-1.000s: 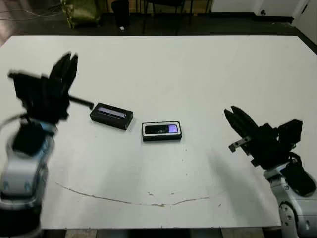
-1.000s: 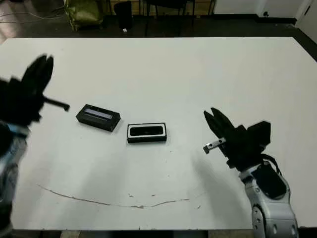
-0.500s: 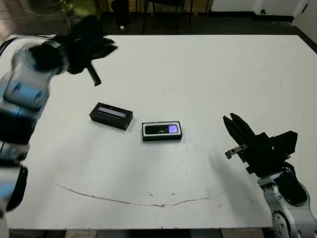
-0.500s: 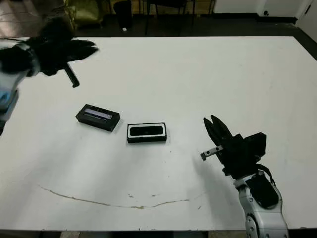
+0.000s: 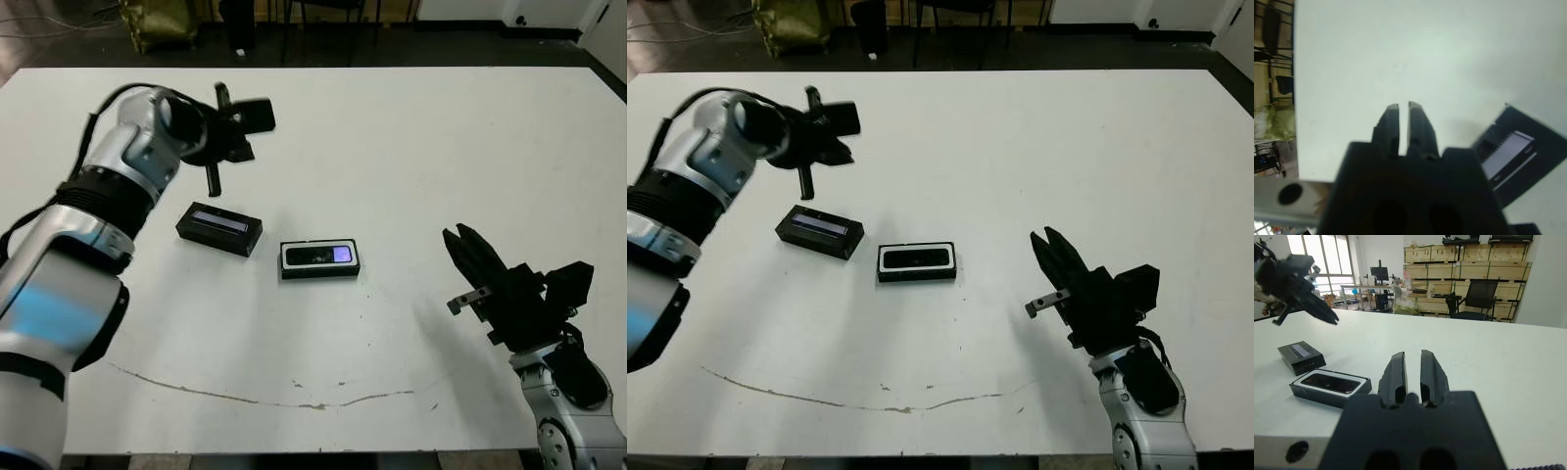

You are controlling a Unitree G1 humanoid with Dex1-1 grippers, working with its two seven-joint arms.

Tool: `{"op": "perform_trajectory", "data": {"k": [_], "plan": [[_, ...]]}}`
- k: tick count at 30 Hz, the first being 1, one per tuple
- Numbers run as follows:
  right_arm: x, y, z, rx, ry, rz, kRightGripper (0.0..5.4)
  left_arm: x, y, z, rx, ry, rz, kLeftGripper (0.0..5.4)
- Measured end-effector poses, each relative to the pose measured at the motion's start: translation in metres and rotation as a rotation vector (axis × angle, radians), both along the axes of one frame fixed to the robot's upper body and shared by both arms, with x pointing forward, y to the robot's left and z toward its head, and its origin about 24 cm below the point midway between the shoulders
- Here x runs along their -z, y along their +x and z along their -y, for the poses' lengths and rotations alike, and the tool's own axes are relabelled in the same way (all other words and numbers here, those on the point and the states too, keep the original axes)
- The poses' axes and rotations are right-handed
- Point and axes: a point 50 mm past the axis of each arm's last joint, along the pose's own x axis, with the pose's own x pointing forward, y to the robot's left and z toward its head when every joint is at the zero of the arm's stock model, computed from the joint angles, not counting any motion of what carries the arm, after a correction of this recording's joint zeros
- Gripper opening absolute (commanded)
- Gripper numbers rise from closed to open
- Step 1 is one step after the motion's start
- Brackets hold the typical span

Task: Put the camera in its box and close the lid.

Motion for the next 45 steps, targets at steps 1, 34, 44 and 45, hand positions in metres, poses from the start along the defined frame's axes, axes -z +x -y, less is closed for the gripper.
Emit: {"op": "perform_trajectory", "data": {"k": [1, 34, 44, 45], "plan": [[0.001, 0.0, 0.0, 0.0, 0.001, -0.002, 0.02, 0.002, 0.0, 0.001, 0.013, 0.015, -0.006, 0.0], [0.001, -0.008, -0.007, 0.014, 0.003, -0.01, 0.02, 0.032, -0.021, 0.022, 0.231, 0.322, -0.346, 0.0], [0.0, -0.01, -0.009, 0.027, 0.004, -0.03, 0.02, 0.028, -0.032, 0.033, 0.362, 0.385, -0.377, 0.0], [0.0, -0.01, -0.009, 0.028, 0.004, -0.032, 0.02, 0.028, -0.033, 0.033, 0.37, 0.396, -0.384, 0.0]]}}
